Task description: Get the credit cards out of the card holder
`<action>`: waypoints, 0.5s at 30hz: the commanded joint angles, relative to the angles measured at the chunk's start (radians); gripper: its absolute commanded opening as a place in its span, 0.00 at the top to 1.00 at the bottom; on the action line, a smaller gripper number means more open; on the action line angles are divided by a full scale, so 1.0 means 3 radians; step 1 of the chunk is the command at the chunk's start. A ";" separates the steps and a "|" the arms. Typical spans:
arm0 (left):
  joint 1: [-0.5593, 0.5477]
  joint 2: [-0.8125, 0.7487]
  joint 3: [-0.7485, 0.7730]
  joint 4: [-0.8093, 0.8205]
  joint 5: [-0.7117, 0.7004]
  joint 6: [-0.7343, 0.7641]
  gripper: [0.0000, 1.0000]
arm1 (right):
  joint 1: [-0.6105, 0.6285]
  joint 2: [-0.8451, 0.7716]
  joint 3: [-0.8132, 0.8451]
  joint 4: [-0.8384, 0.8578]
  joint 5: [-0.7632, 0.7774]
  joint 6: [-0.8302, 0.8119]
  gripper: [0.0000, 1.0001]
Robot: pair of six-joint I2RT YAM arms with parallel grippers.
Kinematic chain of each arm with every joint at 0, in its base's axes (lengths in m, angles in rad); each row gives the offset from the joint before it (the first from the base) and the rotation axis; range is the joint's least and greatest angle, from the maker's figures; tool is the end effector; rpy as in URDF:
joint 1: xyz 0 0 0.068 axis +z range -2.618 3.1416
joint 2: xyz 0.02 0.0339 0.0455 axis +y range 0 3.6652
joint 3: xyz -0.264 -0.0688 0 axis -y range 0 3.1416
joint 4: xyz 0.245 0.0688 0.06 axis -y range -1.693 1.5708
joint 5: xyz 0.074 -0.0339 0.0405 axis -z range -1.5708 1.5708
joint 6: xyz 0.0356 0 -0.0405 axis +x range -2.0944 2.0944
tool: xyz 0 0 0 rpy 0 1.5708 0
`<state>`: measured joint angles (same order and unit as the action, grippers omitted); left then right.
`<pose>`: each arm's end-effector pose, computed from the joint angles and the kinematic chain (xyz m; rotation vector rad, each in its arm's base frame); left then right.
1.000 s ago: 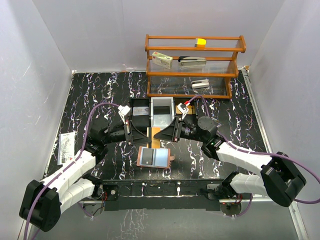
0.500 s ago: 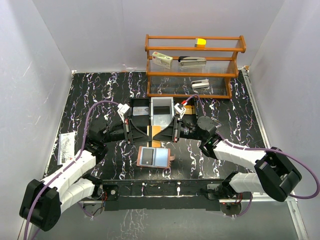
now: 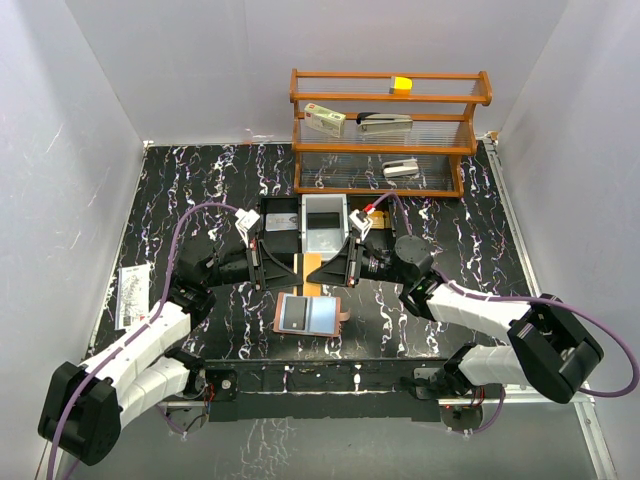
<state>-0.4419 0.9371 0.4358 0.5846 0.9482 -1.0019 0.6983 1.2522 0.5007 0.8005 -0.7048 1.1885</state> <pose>0.1700 -0.1124 0.2690 0.4179 1.7947 -1.7757 0.1830 0.1837 0.2457 -0.2381 1.9181 1.9222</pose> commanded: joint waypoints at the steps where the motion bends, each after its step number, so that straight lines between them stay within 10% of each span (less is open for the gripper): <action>1: 0.0011 -0.0058 0.0051 0.0009 0.0013 0.0054 1.00 | -0.0001 -0.0067 -0.0021 0.0321 0.0038 0.0061 1.00; 5: 0.0011 -0.0089 0.0107 -0.0272 -0.0077 0.0175 0.97 | -0.0013 -0.0120 -0.0049 0.0257 0.0119 0.0023 1.00; 9: 0.0011 -0.0266 0.0342 -0.1278 -0.0593 0.0723 0.49 | -0.0081 -0.0259 0.0017 -0.0215 0.0246 -0.0233 1.00; 15: 0.0011 -0.0490 0.0624 -0.2371 -0.1491 0.1282 0.09 | -0.0178 -0.0632 0.0306 -0.1609 0.0973 -0.1056 1.00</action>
<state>-0.4416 0.8402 0.5438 0.1467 0.7067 -0.7692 0.6621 1.1431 0.5037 0.5816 -0.5987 1.0679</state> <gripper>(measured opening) 0.850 0.010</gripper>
